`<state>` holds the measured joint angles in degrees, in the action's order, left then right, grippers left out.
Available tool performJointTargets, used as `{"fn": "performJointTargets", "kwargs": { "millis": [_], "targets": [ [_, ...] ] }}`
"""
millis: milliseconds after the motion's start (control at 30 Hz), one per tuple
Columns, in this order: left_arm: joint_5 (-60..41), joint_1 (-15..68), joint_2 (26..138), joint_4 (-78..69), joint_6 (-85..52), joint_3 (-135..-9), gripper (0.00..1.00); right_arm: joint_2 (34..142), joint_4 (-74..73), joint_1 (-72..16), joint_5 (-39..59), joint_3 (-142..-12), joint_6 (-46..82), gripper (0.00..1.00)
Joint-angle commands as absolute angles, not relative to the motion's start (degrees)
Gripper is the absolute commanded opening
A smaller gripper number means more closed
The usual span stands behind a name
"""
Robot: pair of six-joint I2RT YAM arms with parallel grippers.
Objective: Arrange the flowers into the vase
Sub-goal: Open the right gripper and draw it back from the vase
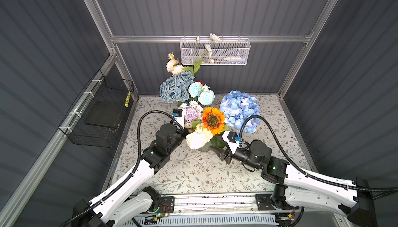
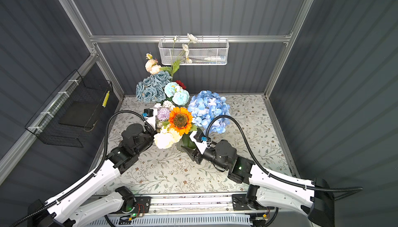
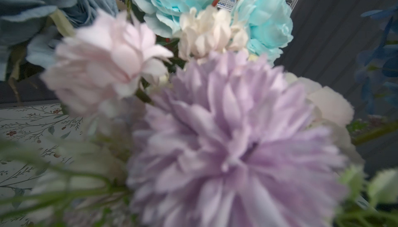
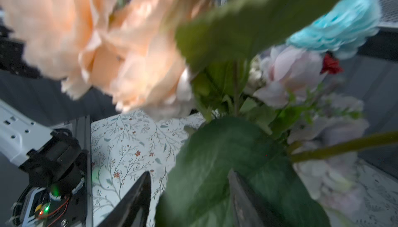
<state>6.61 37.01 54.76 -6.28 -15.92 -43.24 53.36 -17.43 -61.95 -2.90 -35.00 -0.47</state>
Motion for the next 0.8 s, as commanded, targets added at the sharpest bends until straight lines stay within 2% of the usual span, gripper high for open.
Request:
{"fn": "performJointTargets", "kwargs": {
  "millis": [0,333,767],
  "targets": [
    [8.84,36.73,54.93,-6.82,-16.95,-42.98,0.99,50.77,-14.51,-62.42,-5.67,-31.55,1.76,0.63],
    [8.47,36.74,55.71,-5.41,-16.92,-44.54,0.99,46.32,-17.32,-62.38,-10.65,-21.75,5.23,0.8],
    [7.28,36.72,54.67,5.73,-15.86,-49.32,1.0,46.54,-27.02,-59.89,-13.5,-12.84,6.97,0.93]
  ]
}}
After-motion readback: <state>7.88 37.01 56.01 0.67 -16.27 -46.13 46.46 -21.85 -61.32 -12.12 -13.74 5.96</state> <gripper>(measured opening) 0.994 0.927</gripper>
